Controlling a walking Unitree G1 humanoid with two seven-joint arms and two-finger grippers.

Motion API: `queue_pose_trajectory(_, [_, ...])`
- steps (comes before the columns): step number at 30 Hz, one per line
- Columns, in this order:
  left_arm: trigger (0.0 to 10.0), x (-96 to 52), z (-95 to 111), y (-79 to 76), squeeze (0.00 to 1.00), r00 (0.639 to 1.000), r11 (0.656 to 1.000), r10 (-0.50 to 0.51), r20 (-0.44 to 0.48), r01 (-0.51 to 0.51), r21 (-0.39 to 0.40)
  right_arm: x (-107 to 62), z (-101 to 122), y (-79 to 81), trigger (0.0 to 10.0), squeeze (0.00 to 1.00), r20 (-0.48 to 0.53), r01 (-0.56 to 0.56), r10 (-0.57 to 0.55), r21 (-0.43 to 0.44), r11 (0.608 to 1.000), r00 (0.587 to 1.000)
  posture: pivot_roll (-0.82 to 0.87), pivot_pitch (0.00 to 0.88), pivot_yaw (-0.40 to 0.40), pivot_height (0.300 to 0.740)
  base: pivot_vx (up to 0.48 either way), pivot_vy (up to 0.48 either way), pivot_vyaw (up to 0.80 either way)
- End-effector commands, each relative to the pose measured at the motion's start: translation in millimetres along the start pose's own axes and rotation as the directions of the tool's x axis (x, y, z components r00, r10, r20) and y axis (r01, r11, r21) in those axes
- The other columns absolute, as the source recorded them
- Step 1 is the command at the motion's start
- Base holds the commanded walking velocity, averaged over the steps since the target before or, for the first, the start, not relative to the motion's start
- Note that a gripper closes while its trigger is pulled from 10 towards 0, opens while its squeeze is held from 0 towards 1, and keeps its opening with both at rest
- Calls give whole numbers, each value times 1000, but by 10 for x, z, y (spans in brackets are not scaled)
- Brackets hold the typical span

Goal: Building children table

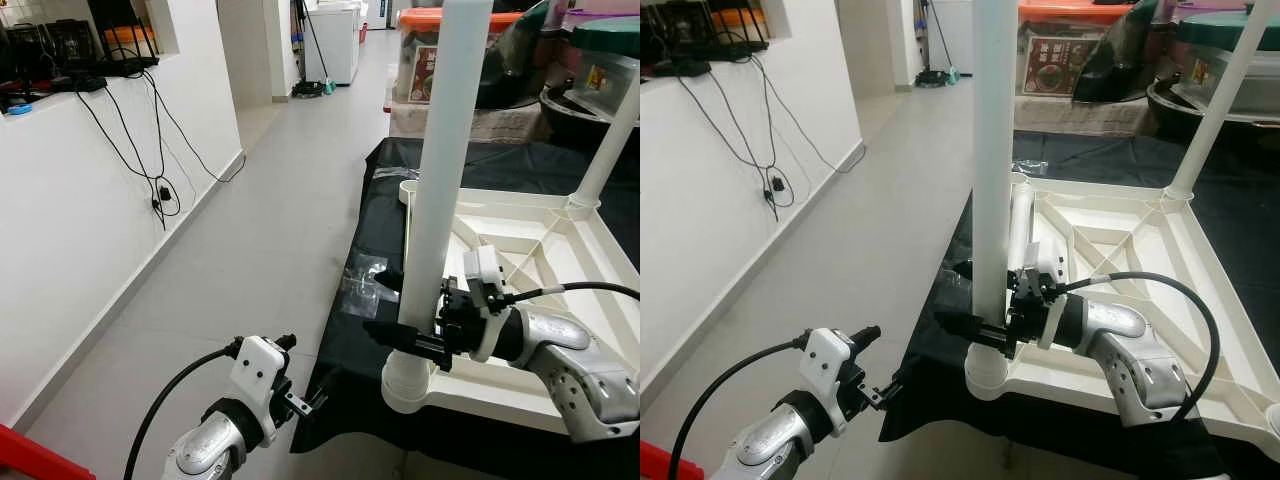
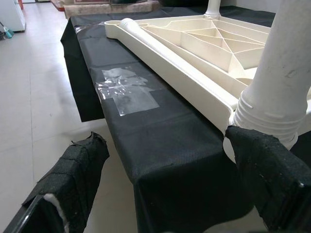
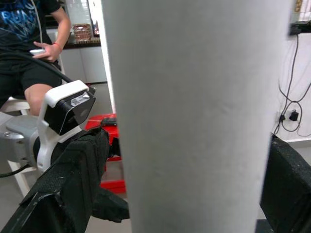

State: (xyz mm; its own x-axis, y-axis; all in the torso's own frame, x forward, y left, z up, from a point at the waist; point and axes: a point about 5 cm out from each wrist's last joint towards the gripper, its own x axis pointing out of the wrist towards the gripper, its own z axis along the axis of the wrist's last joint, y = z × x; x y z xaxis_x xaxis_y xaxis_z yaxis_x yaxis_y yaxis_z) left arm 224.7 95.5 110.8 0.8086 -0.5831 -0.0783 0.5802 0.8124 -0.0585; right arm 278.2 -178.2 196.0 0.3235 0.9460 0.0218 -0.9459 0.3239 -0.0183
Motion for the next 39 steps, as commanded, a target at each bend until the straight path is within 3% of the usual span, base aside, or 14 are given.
queue_pose_trajectory(1, [10000,-23,-27,9,0,1000,1000,6,-23,-6,5,23,-6,20,10000,0,-8,-25,25,-11,1000,1000,79,6,10,740,0,0,0])
queue_pose_trajectory(6, [10000,-25,-31,11,0,1000,1000,6,-25,-5,5,23,-6,15,10000,0,-11,-27,27,-12,1000,1000,78,4,11,740,0,0,0])
queue_pose_trajectory(7, [10000,-26,-32,11,0,1000,1000,6,-26,-6,5,23,-6,10,6627,0,-11,-27,27,-13,1000,1000,78,3,10,740,0,0,0])
queue_pose_trajectory(8, [10000,-26,-32,11,0,1000,1000,6,-26,-6,5,23,-6,10,6627,0,-11,-27,27,-13,1000,1000,78,3,10,740,0,0,0])
queue_pose_trajectory(9, [10000,-26,-33,12,0,1000,1000,7,-26,-7,4,23,-5,5,0,0,-10,-27,26,-13,1000,1000,78,3,10,740,0,0,0])
queue_pose_trajectory(32, [10000,-38,-52,21,0,999,1000,15,-31,-15,8,60,-111,71,0,0,-34,-20,19,-24,1000,999,79,0,12,740,0,0,0])
queue_pose_trajectory(37, [10000,-35,-45,40,0,999,1000,23,-27,-23,12,73,-191,45,0,0,-54,56,-58,-33,998,997,78,0,12,740,0,0,0])
queue_pose_trajectory(39, [10000,-27,-38,59,0,999,999,30,-24,-29,16,65,-252,-95,0,0,-58,231,-234,-43,972,971,76,0,13,740,0,0,0])
